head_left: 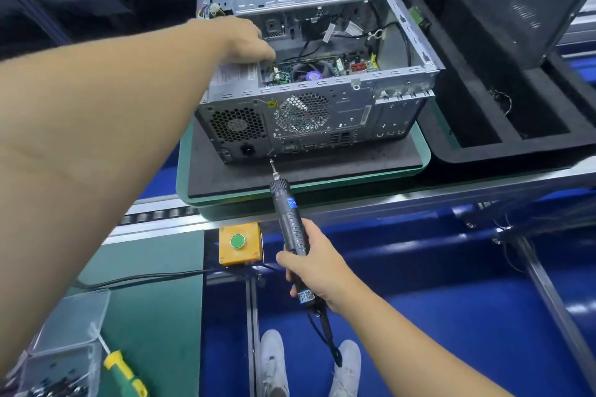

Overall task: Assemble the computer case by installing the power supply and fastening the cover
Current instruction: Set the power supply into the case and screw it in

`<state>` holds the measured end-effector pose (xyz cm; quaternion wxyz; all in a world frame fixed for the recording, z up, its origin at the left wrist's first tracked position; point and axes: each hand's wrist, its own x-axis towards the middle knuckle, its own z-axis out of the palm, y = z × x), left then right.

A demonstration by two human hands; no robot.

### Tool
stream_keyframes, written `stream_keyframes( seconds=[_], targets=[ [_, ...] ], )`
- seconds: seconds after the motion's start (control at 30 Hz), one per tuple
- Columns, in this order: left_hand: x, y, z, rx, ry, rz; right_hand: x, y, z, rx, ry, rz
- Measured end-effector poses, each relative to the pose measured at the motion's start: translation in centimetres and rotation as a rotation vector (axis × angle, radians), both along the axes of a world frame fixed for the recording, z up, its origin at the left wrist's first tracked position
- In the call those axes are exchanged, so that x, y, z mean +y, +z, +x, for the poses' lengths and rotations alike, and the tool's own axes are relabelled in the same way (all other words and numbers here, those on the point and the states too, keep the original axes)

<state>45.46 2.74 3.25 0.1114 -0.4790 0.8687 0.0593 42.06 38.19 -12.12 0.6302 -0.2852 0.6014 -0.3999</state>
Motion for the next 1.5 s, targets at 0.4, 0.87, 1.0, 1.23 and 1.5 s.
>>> stream_keyframes(
  seconds=[0.4,0.87,1.0,1.23,1.5],
  targets=[
    [-0.3,-0.8,0.2,0.097,-0.020,0.015,-0.7,-0.1,0.5,-0.010,-0.023,-0.003],
    [0.4,-0.7,0.3,0.097,0.011,-0.005,-0.6,1.2,0.5,-0.077,-0.035,0.035],
    [1.1,-0.7,0.5,0.087,0.011,-0.007,0.1,1.2,0.7,-0.075,-0.032,0.037],
    [1.7,-0.8,0.6,0.075,0.029,-0.006,0.9,0.9,0.6,-0.034,-0.012,0.036],
    [2.2,-0.5,0.7,0.027,0.026,-0.014,0.9,0.2,0.5,0.075,0.022,0.006]
  ],
)
